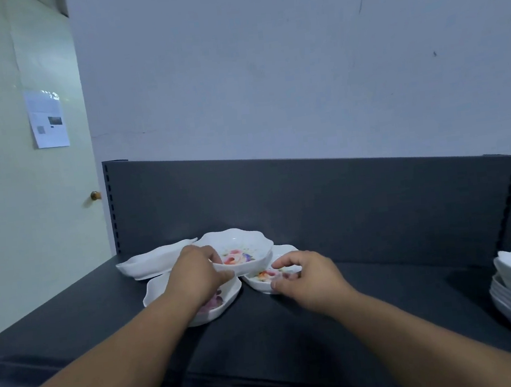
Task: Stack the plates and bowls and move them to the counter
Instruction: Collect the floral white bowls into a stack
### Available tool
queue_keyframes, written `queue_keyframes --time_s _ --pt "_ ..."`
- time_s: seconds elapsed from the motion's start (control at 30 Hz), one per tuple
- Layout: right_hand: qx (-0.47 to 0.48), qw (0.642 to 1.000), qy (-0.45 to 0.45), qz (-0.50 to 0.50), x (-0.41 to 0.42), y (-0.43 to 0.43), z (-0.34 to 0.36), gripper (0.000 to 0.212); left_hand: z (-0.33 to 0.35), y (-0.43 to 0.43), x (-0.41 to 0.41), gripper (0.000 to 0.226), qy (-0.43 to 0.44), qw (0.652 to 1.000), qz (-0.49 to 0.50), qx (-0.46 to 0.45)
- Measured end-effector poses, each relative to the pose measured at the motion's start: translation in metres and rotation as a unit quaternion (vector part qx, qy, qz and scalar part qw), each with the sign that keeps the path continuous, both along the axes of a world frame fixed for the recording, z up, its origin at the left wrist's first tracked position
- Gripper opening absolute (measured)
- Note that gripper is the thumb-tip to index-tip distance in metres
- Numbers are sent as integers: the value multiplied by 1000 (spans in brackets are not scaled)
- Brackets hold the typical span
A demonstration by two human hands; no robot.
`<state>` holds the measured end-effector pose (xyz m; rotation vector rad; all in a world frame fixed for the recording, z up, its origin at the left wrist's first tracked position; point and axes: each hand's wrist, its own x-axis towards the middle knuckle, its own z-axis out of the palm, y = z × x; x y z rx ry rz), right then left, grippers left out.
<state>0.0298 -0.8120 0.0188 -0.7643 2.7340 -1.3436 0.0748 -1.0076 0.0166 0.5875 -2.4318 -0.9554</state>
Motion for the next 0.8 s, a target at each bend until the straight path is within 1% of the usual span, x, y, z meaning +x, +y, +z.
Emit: queue_keyframes --time_s 0.1,0.2,0.3,0.43,0.5,0.67,0.73,0.8 --pt "1 1000 0 -4 0 -1 -1 21 -3 -1 -4 25 12 999 -4 39" --pt "-6 1000 9 -12 0 0 0 20 0 1 -1 26 26 1000 -2 -1" --pt "-2 1000 19 -19 -1 6 4 25 6 7 7 24 57 998 -19 -29" --pt "-23 999 41 -25 -6 18 13 31 12 22 15 23 124 991 -53 -20" --pt "-42 997 47 -34 -9 27 18 38 16 35 20 26 157 985 -75 -2" --pt "-73 994 60 -46 -10 64 35 68 23 71 21 27 202 971 -126 20" --pt "-79 994 67 -43 -9 84 42 74 25 88 19 27 214 967 -137 24" --pt "-79 993 72 -46 -7 105 50 74 27 107 16 27 225 962 -147 38"
